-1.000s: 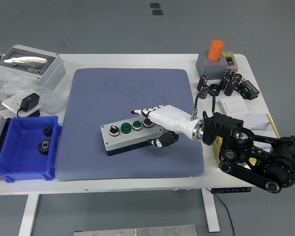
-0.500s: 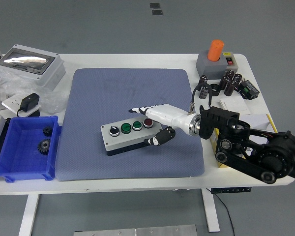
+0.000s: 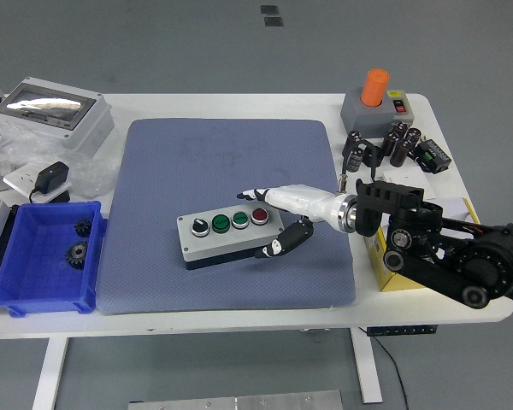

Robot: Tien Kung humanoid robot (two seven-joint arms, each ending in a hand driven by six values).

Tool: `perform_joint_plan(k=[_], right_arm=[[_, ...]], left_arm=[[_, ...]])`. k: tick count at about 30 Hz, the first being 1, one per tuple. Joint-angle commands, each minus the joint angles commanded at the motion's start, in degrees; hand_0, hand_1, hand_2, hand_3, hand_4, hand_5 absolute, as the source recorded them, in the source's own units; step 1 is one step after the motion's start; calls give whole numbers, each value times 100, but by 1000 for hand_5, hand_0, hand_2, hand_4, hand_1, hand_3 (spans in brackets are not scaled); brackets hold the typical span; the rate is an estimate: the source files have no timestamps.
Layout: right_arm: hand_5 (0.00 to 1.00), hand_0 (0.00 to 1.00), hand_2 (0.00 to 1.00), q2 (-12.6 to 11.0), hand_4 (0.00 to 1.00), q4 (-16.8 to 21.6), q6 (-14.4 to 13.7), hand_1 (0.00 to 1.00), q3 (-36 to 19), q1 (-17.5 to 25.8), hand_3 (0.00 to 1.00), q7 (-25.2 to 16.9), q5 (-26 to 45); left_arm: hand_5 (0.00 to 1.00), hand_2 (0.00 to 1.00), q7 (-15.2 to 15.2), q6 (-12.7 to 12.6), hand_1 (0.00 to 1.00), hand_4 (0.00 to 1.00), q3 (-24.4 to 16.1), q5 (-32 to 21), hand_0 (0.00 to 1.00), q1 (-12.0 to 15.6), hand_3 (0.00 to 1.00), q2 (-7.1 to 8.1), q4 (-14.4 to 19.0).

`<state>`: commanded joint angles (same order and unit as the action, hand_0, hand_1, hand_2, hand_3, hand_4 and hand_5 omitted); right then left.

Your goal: Pick up the button,place it on the desk,press the button,press the button

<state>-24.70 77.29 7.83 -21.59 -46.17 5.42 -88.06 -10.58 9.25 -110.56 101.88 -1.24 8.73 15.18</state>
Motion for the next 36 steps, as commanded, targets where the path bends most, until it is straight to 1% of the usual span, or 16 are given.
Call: perform_joint_plan(k=[11, 12, 23, 24, 27, 29, 30, 32, 34, 35, 36], right_arm=[[469, 937, 984, -241, 998, 297, -67, 938, -87, 247, 998, -22, 149], [499, 930, 982, -256, 998, 315, -72, 929, -99, 263, 998, -28, 167], [499, 912, 978, -423, 998, 537, -32, 919, -279, 503, 998, -128, 452], [447, 904, 976, -429, 985, 540, -43, 915, -312, 524, 998, -143, 466], [447, 904, 976, -481, 985, 601, -101, 915, -563, 650, 998, -207, 501], [447, 904, 976, -596, 985, 742, -166, 915, -799, 816, 998, -241, 499], [407, 903, 976, -667, 873, 829, -209, 913, -927, 907, 998, -254, 493], [407, 903, 976, -864, 873, 1044, -382, 913, -1231, 1112, 998, -261, 458], [407, 903, 976, -1097, 873, 1282, -623, 913, -1534, 1274, 998, -154, 280], [407, 903, 976, -1218, 873, 1400, -673, 913, -1671, 1310, 998, -37, 158], [442, 904, 974, -1320, 881, 1500, -609, 916, -1773, 1323, 998, 72, 48]], left_arm=[[858, 666, 10, -44, 675, 619, 14, -15, 699, 23, 810, -11, -11], [858, 666, 10, -47, 675, 620, 15, -18, 699, 25, 810, -12, -11], [860, 666, 8, -67, 674, 620, 29, -50, 698, 39, 808, -15, -14], [861, 667, 9, -68, 674, 621, 30, -53, 698, 39, 808, -15, -14], [861, 667, 25, -68, 674, 621, 22, -47, 698, 35, 808, -15, -17], [861, 667, 49, -68, 674, 621, 11, -40, 698, 29, 808, -15, -22], [863, 667, 63, -67, 674, 620, 7, -38, 698, 28, 808, -15, -25], [863, 667, 75, -70, 674, 620, 8, -51, 698, 37, 808, -16, -26], [863, 667, 66, -77, 674, 620, 21, -80, 698, 63, 808, -17, -19], [863, 667, 54, -82, 674, 620, 30, -97, 698, 76, 808, -17, -13], [865, 667, 44, -85, 674, 622, 35, -107, 698, 84, 808, -17, -9]])
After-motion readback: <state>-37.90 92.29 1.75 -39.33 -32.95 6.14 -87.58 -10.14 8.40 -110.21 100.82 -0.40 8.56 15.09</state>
